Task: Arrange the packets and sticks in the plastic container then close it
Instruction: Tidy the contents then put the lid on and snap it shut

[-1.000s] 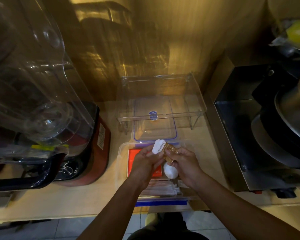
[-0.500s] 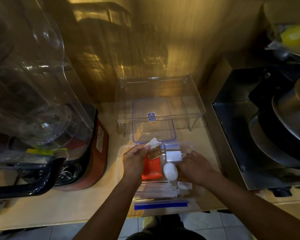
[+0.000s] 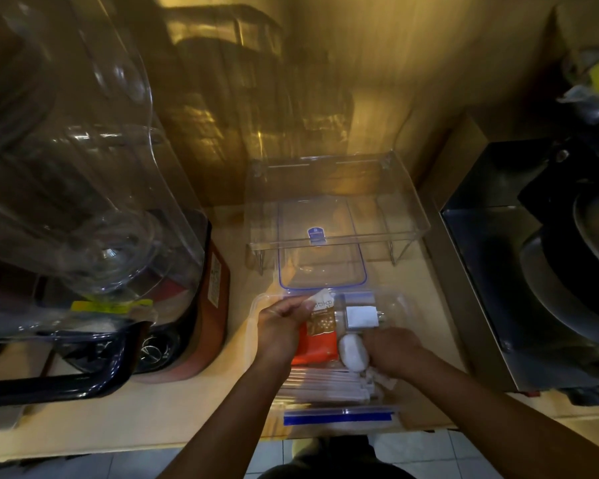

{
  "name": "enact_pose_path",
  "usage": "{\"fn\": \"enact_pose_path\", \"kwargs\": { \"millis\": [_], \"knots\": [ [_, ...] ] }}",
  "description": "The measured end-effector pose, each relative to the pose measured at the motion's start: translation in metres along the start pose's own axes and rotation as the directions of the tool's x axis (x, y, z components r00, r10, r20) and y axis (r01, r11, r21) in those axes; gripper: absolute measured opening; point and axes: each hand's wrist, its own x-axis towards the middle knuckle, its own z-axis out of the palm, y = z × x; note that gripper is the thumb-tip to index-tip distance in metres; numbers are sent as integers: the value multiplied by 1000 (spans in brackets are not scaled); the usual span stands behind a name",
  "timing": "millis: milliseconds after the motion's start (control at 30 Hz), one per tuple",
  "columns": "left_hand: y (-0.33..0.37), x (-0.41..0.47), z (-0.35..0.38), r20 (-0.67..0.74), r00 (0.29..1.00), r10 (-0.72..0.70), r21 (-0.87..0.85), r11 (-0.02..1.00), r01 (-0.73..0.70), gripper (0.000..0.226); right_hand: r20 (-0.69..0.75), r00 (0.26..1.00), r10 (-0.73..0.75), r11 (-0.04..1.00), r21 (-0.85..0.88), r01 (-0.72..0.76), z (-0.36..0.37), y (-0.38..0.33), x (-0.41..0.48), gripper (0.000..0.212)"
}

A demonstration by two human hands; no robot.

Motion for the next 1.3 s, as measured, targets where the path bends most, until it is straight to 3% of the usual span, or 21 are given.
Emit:
{"fn": "enact_pose_path", "kwargs": {
  "millis": [133,200,233,300,400,433,500,567,667,733,833,967,1067,1167,1267,1300],
  "knots": [
    [4,1,1,-6,1000,3,9,1000,-3,13,28,999,-37,999,26,36,-31,8,-10,29],
    [6,1,5,-22,1000,-22,-18,1000,22,8,-140,989,-39,956,283,78,-51,13,-17,4],
    [6,1,6,-36,999,-38,-34,999,37,7,-229,973,4,853,508,116,-59,14,-20,18],
    [6,2,10,-57,996,-72,-70,995,68,7,-298,946,129,469,859,206,-68,12,-25,34],
    [7,1,16,-48,992,-115,-131,985,108,9,-188,965,182,43,982,183,-70,0,-32,25],
    [7,0,17,-47,992,-116,-148,983,108,10,-154,977,150,-54,985,164,-67,-5,-31,21],
    [6,-2,20,-47,993,-110,-153,983,102,11,-114,989,96,-152,980,128,-62,-14,-30,19],
    [6,-5,22,-48,993,-110,-144,984,102,11,-103,988,112,-107,988,115,-54,-21,-27,21],
    [5,-9,23,-30,993,-117,-155,982,111,12,-168,959,227,141,980,139,-44,-27,-19,31],
    [5,-11,23,-25,992,-125,-156,981,119,12,-233,933,275,203,962,181,-39,-27,-15,39],
    [4,-12,24,-25,991,-128,-165,979,123,9,-301,924,235,214,944,253,-34,-24,-12,39],
    [1,-13,26,-37,992,-119,-99,988,115,6,-208,967,149,181,967,180,-32,-17,-11,23],
    [0,-15,27,-43,995,-88,-27,996,87,7,-230,959,167,171,964,202,-27,-11,-11,19],
    [-2,-19,28,12,998,-64,52,997,63,9,-283,949,137,157,952,261,-30,0,-13,46],
    [-2,-22,35,78,995,-66,104,993,58,15,-324,946,7,451,845,286,-38,17,-17,26],
    [-2,-23,38,96,992,-76,103,993,66,15,-322,946,-22,506,813,289,-41,23,-20,20]
  ]
}}
